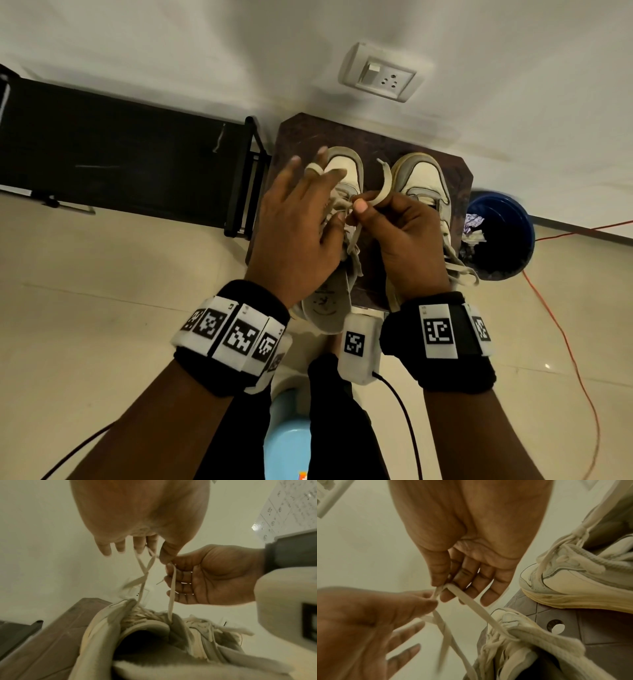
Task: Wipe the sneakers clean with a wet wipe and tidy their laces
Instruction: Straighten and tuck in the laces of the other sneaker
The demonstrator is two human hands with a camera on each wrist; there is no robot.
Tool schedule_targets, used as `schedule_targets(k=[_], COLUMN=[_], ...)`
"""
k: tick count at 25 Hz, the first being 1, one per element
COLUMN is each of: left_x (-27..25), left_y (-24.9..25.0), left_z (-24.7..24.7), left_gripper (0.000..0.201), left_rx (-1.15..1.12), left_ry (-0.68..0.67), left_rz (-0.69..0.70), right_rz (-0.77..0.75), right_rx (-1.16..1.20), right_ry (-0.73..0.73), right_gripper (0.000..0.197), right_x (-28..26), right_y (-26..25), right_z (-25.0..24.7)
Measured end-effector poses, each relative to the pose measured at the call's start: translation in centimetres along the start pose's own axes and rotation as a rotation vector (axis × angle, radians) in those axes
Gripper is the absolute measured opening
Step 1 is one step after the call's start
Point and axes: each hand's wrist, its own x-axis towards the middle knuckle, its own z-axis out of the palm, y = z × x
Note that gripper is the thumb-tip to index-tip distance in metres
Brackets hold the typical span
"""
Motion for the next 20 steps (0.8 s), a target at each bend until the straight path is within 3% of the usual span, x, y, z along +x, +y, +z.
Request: schedule_targets(k=[2,4,9,11,15,18,20], left_x=[-0.4,-0.7,-2.0,-2.8,-3.6,-3.1,-2.6], left_y=[-0.4,-1.5,-5.5,-7.5,-8.8,-7.1,-5.7], left_z=[-0.7,-1.6,-4.6,-5.3,-4.1,-2.9,-2.3], left_gripper=[0.045,0.031,0.019,0.016,0.027,0.041,0.043], left_rx=[0.207,0.346,0.486,0.522,0.526,0.431,0.325], left_ry=[0.081,0.134,0.201,0.139,-0.262,-0.267,-0.201], left_rz=[0.088,0.087,-0.075,-0.201,-0.437,-0.545,-0.389], right_rz=[0.025,0.050,0.124,0.162,0.205,0.238,0.103], right_rx=[-0.015,-0.042,-0.252,-0.452,-0.892,-0.917,-0.808], right_ry=[0.052,0.088,0.218,0.287,0.316,0.434,0.443], right_gripper=[0.009,0.008,0.011,0.014,0.021,0.036,0.038], right_x=[0.2,0.3,-0.2,-1.1,-2.2,-1.8,-1.8], right_y=[0.1,0.1,1.1,2.1,3.1,2.4,1.9], right_z=[-0.2,-0.5,-2.9,-4.6,-4.7,-4.0,-3.6])
